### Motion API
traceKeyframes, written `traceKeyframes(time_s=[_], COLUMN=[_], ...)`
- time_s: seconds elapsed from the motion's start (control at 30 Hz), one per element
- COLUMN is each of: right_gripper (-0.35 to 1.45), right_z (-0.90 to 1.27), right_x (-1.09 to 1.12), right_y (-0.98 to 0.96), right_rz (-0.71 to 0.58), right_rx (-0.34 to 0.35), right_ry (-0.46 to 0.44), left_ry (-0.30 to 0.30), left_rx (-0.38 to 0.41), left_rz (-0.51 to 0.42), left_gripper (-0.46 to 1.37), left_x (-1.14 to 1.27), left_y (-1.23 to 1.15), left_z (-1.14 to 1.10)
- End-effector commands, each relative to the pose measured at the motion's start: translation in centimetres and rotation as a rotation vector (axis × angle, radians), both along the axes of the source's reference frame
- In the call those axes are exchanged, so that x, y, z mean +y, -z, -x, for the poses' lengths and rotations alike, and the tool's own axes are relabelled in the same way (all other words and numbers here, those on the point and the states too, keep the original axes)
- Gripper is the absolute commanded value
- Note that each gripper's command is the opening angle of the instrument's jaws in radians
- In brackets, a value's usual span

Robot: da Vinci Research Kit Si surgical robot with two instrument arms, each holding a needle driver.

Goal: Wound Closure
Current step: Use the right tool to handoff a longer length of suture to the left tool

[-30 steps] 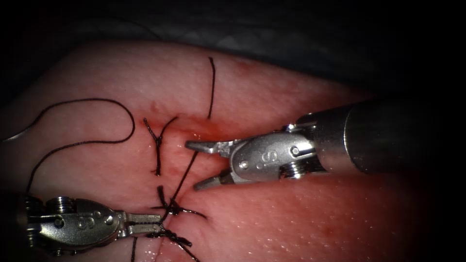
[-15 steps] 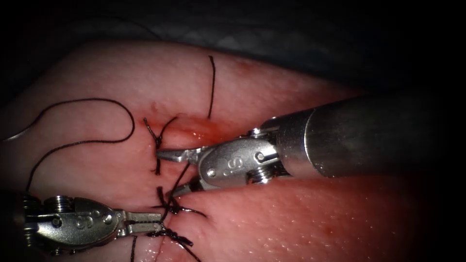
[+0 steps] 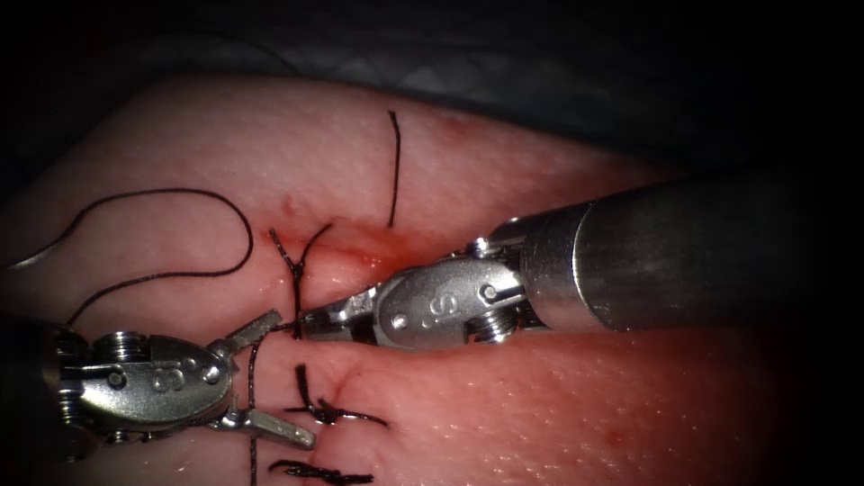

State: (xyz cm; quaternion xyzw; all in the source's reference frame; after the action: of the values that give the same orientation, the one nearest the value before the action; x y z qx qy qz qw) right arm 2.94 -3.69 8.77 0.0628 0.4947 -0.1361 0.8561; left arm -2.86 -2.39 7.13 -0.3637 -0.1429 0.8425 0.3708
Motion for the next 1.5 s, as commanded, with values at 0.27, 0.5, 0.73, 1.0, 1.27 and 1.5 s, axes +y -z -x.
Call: traceKeyframes(time_s=[0.27, 0.5, 0.73, 1.0, 1.27, 1.5], right_gripper=[-0.35, -0.35, -0.35, -0.35, -0.35, -0.35], right_z=[0.04, 0.22, 0.44, 0.5, 0.56, 0.69], right_x=[0.16, 0.35, 0.54, 0.6, 0.71, 0.79], right_y=[0.01, -0.02, 0.04, 0.0, -0.06, -0.07], right_rz=[0.02, 0.028, 0.025, 0.028, 0.03, 0.035], right_rx=[-0.02, -0.035, -0.016, -0.013, -0.027, -0.029], right_ry=[-0.073, -0.14, -0.216, -0.231, -0.249, -0.272], left_ry=[0.011, 0.01, 0.022, 0.051, 0.043, 0.059], left_rx=[0.007, 0.007, 0.009, -0.091, -0.136, -0.131], left_rz=[-0.001, -0.001, -0.009, -0.159, -0.206, -0.22], left_gripper=[1.19, 1.19, 1.01, 0.71, 0.66, 0.49], left_x=[0.0, 0.0, -0.02, -0.17, -0.26, -0.3], left_y=[0.02, 0.02, -0.05, -0.09, -0.1, -0.21], left_z=[0.01, 0.0, -0.02, 0.08, 0.21, 0.21])
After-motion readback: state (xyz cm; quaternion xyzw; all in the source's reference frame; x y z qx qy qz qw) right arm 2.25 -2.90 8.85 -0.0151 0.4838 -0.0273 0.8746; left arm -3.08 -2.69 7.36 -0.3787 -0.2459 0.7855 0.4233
